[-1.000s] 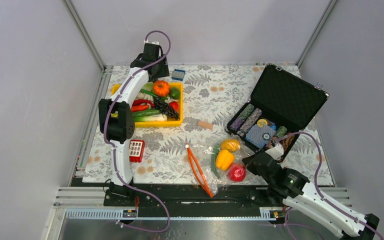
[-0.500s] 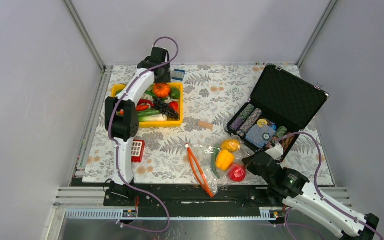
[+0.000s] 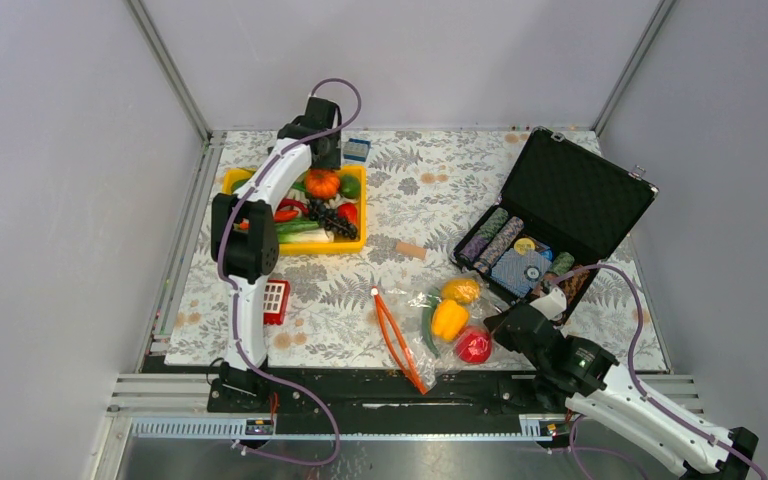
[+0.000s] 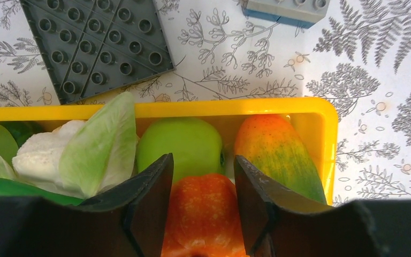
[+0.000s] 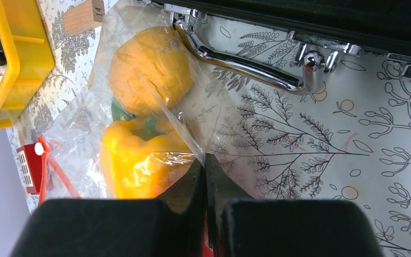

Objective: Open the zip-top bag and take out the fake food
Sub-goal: Adjust the fake vegetable in the bin.

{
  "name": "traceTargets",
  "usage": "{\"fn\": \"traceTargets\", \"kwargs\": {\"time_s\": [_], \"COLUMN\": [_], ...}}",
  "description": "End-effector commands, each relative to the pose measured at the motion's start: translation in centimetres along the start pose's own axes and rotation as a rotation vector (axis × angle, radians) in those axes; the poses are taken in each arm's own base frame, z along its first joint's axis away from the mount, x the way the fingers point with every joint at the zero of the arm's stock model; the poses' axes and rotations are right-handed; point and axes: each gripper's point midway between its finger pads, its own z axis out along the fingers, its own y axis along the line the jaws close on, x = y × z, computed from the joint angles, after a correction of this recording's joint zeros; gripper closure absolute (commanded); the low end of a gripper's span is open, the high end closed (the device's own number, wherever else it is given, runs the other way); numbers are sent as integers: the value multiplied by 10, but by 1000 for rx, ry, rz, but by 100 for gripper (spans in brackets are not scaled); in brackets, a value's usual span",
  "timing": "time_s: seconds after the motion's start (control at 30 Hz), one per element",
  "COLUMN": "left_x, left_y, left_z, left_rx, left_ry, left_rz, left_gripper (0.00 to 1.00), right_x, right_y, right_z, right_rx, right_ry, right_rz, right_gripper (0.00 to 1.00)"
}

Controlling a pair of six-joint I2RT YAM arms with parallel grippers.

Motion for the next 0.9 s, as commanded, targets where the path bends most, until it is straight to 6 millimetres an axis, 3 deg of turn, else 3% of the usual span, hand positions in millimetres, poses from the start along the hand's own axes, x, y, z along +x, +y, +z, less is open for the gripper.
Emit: {"fn": "traceTargets", "kwargs": {"time_s": [0.0, 0.2, 0.57, 0.87], "left_x": [-2, 4, -10, 0], "left_y": [8, 12, 11, 9], "left_z": [-17, -23, -34, -38], "left_rx": [-28, -41, -37, -15], "left_ry": [-15, -16, -53, -34], "left_rz": [19, 15, -21, -15], "left_gripper": [54, 54, 47, 47], "right_x": [1, 3, 3, 5], "right_y": [-1, 0, 0, -2], "right_z": [1, 2, 2, 3], "right_rx": [1, -6, -11, -6], "right_ry": [-4, 3, 6, 11], "right_rz": [4, 5, 6, 9], "right_gripper": [100, 100, 100, 100]}}
